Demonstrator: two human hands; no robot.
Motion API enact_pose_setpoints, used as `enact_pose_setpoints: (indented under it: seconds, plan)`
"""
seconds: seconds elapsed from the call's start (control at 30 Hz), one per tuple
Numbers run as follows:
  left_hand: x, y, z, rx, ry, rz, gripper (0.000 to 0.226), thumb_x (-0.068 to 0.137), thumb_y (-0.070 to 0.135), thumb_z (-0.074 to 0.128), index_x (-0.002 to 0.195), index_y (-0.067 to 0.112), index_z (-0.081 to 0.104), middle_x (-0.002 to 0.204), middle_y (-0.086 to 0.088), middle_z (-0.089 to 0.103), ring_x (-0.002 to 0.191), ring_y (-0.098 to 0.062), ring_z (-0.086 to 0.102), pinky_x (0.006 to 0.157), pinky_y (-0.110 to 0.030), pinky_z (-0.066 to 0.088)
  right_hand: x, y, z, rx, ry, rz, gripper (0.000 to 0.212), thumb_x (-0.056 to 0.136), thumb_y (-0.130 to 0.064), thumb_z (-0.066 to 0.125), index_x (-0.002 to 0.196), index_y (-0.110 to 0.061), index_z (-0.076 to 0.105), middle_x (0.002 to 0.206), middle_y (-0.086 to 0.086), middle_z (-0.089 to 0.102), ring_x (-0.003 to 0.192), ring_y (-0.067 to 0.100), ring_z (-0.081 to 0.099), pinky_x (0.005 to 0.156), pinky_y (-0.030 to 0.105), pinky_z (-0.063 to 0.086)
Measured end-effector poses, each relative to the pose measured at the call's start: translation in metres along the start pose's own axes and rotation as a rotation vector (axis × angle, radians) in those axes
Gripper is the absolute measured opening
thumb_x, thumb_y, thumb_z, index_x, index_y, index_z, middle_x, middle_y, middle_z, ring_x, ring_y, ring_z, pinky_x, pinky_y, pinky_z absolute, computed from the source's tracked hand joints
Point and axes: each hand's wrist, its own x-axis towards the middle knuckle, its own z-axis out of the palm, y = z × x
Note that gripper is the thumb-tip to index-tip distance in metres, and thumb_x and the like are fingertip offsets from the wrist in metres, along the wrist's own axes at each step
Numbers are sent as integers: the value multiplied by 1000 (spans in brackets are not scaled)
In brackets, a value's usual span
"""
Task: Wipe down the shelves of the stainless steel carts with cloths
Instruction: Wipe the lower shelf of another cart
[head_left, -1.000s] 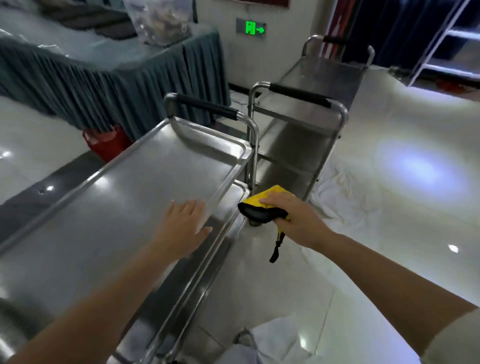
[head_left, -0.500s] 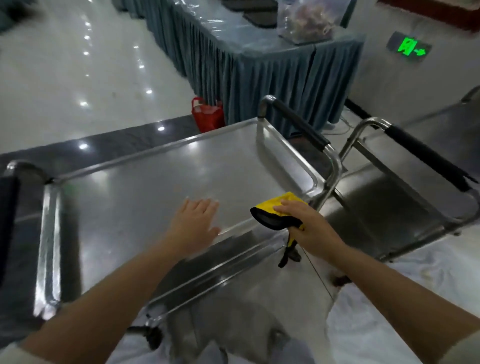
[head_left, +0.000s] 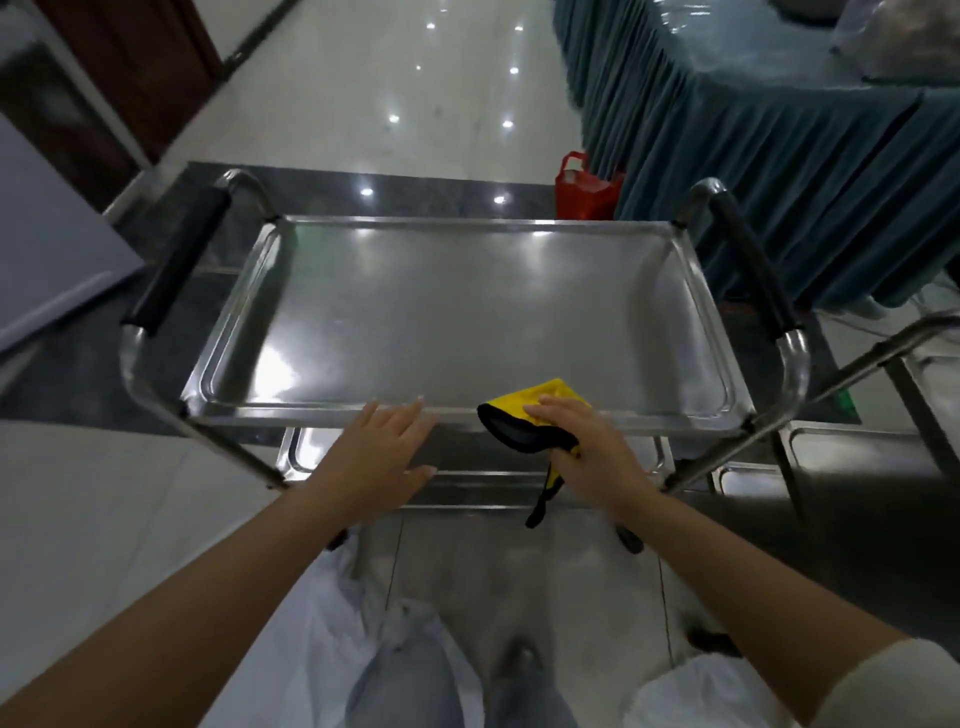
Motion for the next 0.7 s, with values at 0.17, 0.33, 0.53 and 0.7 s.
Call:
enact_pose_setpoints:
  seconds: [0.17, 0.33, 0.53, 0.7]
  plan:
    - [-34, -14, 18, -5, -51, -39, 67, 99, 51, 35, 155, 21, 12, 162, -1, 13, 147, -15, 15, 120, -36, 3, -6, -3, 39, 8, -101, -14, 58, 69, 17, 58, 121, -7, 62, 131, 13, 54, 125, 28, 49, 106, 32, 36]
    - [-46, -38, 63, -102, -134, -65, 66, 99, 48, 38, 154, 22, 15, 161, -2, 16, 147, -17, 16, 121, -39, 3, -16, 10, 88, -44, -153, 58, 56, 72, 15, 58, 122, -10, 62, 131, 9, 54, 126, 26, 48, 103, 31, 37]
    - [-35, -51, 146, -178, -130, -125, 67, 97, 47, 42, 154, 19, 18, 161, -2, 18, 147, -17, 17, 120, -37, 4, -20, 57, 165, -56, -179, 99, 49, 77, 13, 60, 120, -9, 63, 127, 6, 56, 123, 23, 49, 101, 28, 36]
    - [-4, -48, 262, -189, -184, -132, 58, 98, 45, 40, 150, 22, 28, 155, 1, 29, 143, -15, 24, 120, -38, 6, -27, 145, 239, -70, -204, 32, 46, 78, 11, 60, 118, -10, 63, 124, 2, 54, 120, 11, 44, 103, 18, 34]
